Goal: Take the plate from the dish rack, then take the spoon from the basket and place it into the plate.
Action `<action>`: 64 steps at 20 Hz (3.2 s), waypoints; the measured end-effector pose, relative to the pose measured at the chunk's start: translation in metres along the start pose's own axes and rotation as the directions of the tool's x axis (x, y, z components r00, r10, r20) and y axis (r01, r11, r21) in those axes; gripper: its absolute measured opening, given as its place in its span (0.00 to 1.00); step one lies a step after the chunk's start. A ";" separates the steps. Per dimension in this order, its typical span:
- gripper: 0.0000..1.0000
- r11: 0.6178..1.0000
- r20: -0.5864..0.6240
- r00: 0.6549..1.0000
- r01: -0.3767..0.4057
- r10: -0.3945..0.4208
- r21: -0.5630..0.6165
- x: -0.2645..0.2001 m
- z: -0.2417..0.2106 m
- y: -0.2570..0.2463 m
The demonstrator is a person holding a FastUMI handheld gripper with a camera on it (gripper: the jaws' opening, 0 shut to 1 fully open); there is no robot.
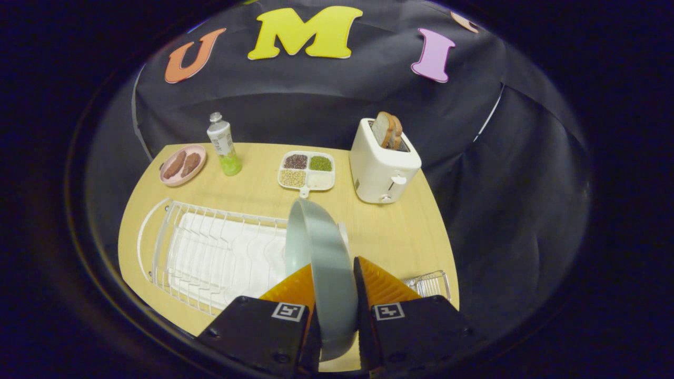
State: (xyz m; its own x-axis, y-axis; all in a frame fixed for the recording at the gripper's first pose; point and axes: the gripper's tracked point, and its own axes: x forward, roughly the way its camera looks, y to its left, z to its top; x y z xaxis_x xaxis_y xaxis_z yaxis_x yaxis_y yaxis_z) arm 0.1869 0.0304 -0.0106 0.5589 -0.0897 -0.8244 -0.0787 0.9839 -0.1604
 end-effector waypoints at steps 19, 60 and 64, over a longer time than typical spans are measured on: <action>0.33 0.903 0.078 0.924 -0.382 0.374 0.196 -0.034 -0.219 0.019; 0.97 0.944 0.571 0.803 -0.298 0.170 0.139 0.013 -0.229 -0.128; 0.97 0.957 0.587 0.801 -0.248 0.116 0.149 0.030 -0.232 -0.168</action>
State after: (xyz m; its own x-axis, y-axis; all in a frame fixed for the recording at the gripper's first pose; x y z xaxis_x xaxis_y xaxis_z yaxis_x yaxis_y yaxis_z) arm 0.0254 -0.1737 -0.1348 0.9232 0.1330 -0.3606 -0.0910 0.9872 0.1311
